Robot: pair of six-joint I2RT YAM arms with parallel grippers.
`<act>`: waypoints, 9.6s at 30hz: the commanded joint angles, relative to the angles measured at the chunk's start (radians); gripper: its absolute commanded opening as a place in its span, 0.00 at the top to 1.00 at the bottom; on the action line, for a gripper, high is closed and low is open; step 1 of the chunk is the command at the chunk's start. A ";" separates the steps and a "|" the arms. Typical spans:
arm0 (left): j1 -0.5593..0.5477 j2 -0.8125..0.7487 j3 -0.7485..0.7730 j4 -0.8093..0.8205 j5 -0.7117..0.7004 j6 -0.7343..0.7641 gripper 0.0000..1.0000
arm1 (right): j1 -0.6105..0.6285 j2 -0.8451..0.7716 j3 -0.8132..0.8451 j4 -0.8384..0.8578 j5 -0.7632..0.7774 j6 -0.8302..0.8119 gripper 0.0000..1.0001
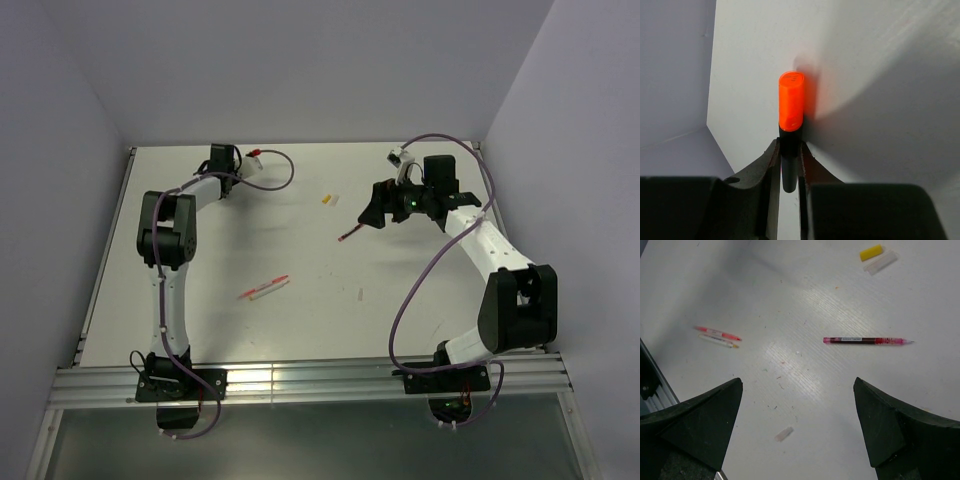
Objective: Insert the pens into the pen caps
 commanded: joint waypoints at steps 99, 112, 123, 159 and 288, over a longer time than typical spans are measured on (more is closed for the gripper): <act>-0.608 0.008 0.277 -0.453 0.385 -0.843 0.46 | -0.401 -0.093 -0.068 -0.307 -0.024 -0.030 0.01; -0.619 0.091 0.317 -0.497 0.370 -0.810 0.66 | -0.421 -0.079 -0.061 -0.314 -0.035 -0.031 0.02; -0.618 0.028 0.204 -0.574 0.358 -0.785 0.98 | -0.421 -0.068 -0.067 -0.308 -0.046 -0.022 0.02; -0.518 0.034 0.214 -0.838 0.350 -0.696 0.66 | -0.419 -0.048 -0.048 -0.304 -0.056 -0.017 0.03; -0.435 0.062 0.406 -0.278 0.424 -1.087 0.53 | -0.237 -0.079 -0.006 -0.081 -0.033 0.104 1.00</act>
